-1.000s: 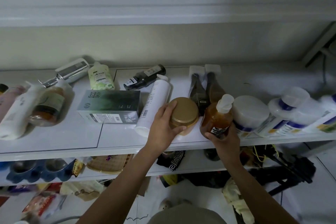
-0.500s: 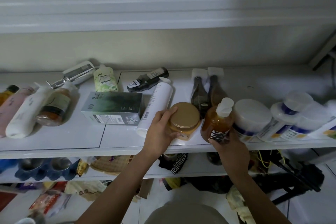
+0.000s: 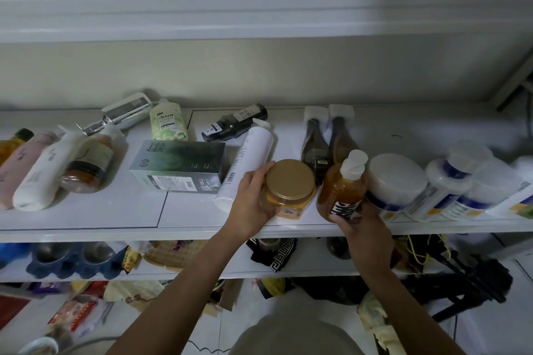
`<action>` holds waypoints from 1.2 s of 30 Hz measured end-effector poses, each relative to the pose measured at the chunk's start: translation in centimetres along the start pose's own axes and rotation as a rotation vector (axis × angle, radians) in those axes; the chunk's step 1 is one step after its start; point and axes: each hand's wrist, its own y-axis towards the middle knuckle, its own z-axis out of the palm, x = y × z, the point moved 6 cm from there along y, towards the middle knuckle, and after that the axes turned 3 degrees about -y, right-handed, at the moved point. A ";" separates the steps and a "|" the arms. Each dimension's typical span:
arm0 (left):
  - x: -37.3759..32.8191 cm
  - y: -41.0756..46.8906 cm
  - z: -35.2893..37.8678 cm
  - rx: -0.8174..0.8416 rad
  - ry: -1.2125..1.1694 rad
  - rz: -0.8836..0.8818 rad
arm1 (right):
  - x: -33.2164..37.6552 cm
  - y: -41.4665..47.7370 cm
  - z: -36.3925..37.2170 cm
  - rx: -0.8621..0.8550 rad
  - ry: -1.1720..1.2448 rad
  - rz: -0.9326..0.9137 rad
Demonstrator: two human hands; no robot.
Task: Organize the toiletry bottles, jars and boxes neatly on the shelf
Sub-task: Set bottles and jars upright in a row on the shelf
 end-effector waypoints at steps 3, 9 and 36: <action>0.0 -0.2 0.6 0.034 -0.010 -0.016 | 0.1 -0.5 -0.6 -0.051 -0.046 -0.055; 0.7 -0.2 0.3 0.015 0.025 -0.067 | 3.5 -3.2 0.4 0.167 0.240 -0.252; -0.4 0.5 -0.2 0.008 -0.037 -0.084 | 6.2 -1.4 0.5 0.096 0.443 -0.176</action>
